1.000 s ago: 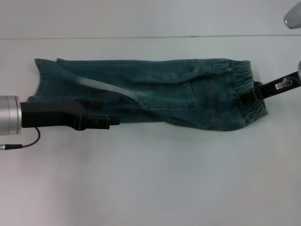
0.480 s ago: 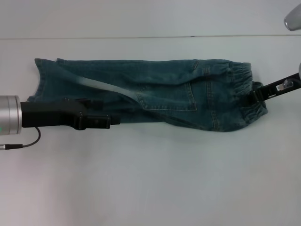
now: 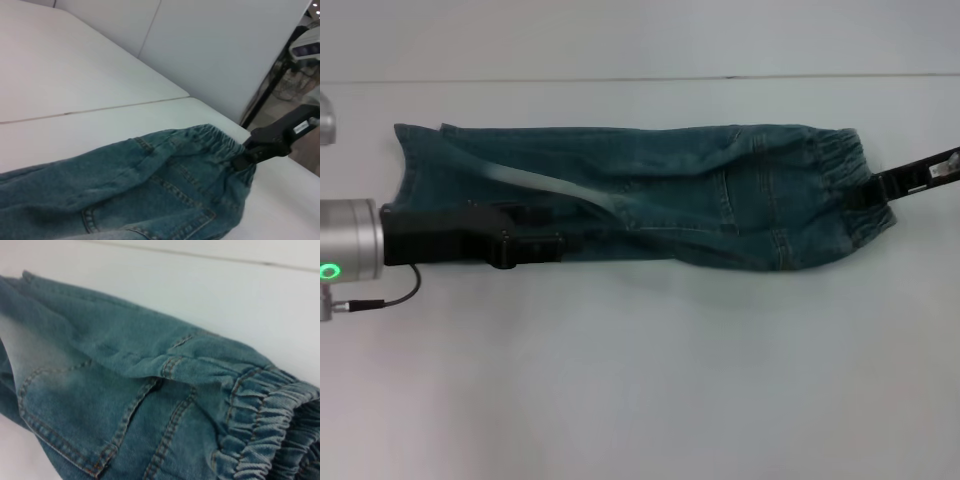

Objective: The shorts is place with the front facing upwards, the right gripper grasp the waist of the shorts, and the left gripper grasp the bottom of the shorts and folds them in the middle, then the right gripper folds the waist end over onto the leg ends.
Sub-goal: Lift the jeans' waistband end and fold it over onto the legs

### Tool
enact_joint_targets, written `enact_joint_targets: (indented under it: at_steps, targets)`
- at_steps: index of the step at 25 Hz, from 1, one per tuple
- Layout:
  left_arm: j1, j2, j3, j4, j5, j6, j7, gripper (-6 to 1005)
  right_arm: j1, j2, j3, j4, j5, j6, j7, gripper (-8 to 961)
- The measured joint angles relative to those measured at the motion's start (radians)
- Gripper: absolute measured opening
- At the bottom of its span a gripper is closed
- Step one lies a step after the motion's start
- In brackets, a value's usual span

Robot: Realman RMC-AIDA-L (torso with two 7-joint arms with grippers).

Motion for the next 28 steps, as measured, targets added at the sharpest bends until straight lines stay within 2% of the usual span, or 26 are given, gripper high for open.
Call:
enact_joint_targets:
  at_steps: [3, 5, 7, 11, 13, 15, 18, 20, 24, 28]
  targets:
    - [-0.009, -0.022, -0.005, -0.007, -0.017, -0.031, 0.048, 875, -0.001, -0.004, 0.033, -0.006, 0.000, -0.020, -0.009, 50]
    - [-0.012, -0.048, -0.003, -0.015, -0.064, -0.084, 0.105, 873, -0.001, -0.007, 0.043, -0.015, 0.004, -0.030, -0.011, 50]
    - [-0.019, -0.059, 0.017, -0.045, -0.137, -0.129, 0.169, 794, -0.002, -0.008, 0.044, -0.029, 0.011, -0.044, -0.011, 50]
    - [-0.046, -0.058, 0.044, -0.169, -0.336, -0.238, 0.340, 627, -0.001, -0.019, 0.052, -0.051, 0.031, -0.080, -0.004, 50]
    - [-0.051, -0.060, 0.044, -0.236, -0.475, -0.296, 0.479, 528, 0.002, -0.029, 0.053, -0.052, 0.049, -0.097, -0.001, 50]
    - [-0.064, -0.063, 0.045, -0.324, -0.613, -0.335, 0.687, 429, 0.006, -0.040, 0.054, -0.052, 0.076, -0.116, 0.005, 50]
    - [-0.101, -0.063, 0.043, -0.459, -0.782, -0.388, 0.984, 190, 0.009, -0.054, 0.055, -0.067, 0.122, -0.152, 0.011, 50]
    - [-0.132, -0.064, 0.043, -0.545, -0.878, -0.433, 1.160, 125, 0.010, -0.057, 0.058, -0.094, 0.147, -0.175, 0.018, 50]
    - [-0.208, -0.064, 0.033, -0.709, -0.986, -0.522, 1.513, -5, 0.011, -0.060, 0.068, -0.148, 0.182, -0.223, 0.032, 50]
    - [-0.264, -0.064, -0.038, -0.815, -1.020, -0.585, 1.745, -3, 0.014, -0.061, 0.075, -0.196, 0.244, -0.280, 0.049, 49]
